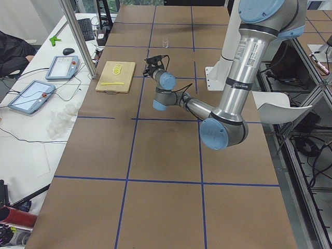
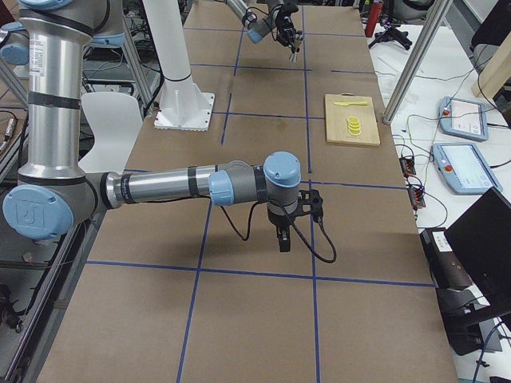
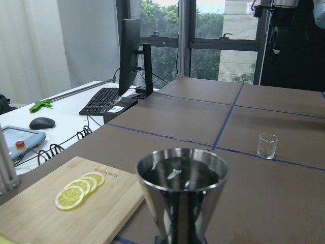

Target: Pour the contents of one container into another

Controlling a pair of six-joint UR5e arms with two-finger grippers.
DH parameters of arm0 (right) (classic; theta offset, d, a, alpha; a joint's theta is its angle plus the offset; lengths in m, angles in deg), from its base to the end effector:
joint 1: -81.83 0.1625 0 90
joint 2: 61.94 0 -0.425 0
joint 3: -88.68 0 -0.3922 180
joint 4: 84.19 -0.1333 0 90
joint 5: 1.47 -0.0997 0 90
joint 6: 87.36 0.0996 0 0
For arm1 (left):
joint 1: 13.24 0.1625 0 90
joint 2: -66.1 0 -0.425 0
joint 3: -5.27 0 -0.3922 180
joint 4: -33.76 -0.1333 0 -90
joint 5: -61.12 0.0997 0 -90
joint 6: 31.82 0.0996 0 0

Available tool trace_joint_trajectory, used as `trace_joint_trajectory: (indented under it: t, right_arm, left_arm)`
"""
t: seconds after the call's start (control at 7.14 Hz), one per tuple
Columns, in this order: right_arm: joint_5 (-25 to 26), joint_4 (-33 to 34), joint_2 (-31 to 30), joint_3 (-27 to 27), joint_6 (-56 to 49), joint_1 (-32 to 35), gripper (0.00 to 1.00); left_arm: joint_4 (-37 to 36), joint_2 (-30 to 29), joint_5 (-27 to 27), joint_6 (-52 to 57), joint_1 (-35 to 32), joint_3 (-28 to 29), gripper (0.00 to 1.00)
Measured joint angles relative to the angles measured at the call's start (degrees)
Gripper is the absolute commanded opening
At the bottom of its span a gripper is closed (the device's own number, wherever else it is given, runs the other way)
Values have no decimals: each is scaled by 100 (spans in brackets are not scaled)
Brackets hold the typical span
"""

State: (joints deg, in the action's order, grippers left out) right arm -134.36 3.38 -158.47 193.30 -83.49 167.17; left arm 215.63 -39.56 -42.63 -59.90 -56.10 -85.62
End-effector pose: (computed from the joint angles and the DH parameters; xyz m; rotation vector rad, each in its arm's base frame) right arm 0.0286 -0.4551 0.5831 0.1190 -0.7574 -0.0818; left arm 0.3293 -0.4551 0.3348 1.4051 1.2911 0.4530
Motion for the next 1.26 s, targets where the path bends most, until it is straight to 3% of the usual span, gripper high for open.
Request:
trace_joint_trajectory:
  t: [0.28, 0.84, 1.26]
  right_arm:
    - [-7, -3, -35, 5, -1, 3, 100]
    - [-20, -3, -67, 20, -1, 39, 100]
    - [-35, -3, -68, 39, -1, 73, 100]
  left_arm:
    - [38, 592, 829, -446, -25, -410, 0]
    - [62, 1327, 3300, -1118, 223, -724, 0]
    - [46, 1473, 5443, -1191, 1244, -760, 0]
